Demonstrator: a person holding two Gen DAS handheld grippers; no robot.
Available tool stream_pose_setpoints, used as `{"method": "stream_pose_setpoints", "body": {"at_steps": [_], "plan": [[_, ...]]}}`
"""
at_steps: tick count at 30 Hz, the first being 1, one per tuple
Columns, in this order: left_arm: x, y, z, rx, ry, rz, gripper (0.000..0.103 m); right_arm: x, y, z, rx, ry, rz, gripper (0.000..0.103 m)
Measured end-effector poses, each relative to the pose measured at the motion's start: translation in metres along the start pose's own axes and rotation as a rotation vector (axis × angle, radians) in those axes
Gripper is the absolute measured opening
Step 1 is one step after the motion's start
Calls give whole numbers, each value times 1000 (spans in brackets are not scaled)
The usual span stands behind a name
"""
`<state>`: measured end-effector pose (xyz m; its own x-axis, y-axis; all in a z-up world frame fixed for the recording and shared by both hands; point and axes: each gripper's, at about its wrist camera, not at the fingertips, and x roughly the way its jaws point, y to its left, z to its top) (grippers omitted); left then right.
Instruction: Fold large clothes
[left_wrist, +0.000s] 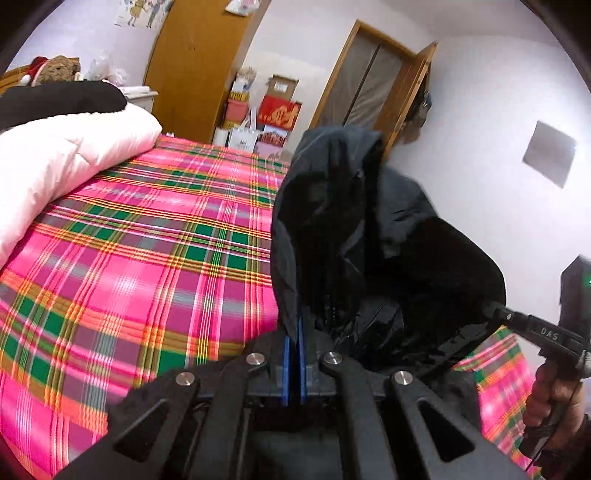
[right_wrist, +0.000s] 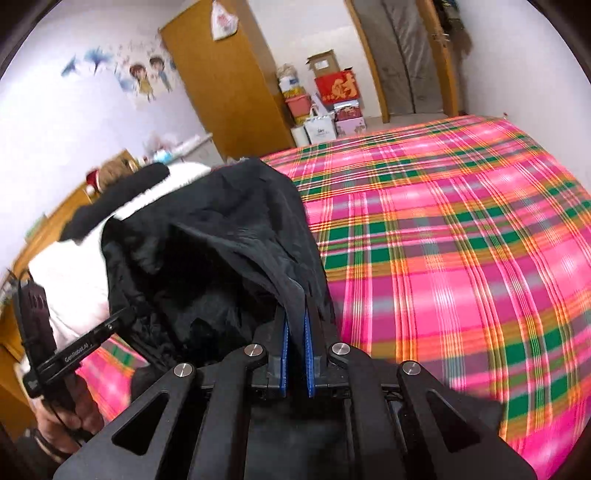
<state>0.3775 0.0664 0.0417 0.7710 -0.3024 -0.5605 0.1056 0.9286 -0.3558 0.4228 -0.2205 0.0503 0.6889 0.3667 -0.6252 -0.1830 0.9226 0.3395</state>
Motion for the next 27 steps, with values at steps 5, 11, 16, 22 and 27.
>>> {"method": "stream_pose_setpoints", "body": {"at_steps": [5, 11, 16, 22, 27], "plan": [[-44, 0, -46, -39, 20, -12, 4, -32, -6, -52, 74, 38, 10, 7], [-64, 7, -103, -60, 104, 37, 4, -40, -22, -118, 129, 137, -22, 7], [-83, 21, -135, -100, 169, 98, 4, -41, -33, -158, 163, 214, -53, 7], [-120, 39, -159, -153, 215, 179, 5, -65, -36, -178, 190, 225, -73, 17], [-145, 32, -144, -163, 131, 154, 6, -82, -14, -157, 146, 162, -47, 29]]}}
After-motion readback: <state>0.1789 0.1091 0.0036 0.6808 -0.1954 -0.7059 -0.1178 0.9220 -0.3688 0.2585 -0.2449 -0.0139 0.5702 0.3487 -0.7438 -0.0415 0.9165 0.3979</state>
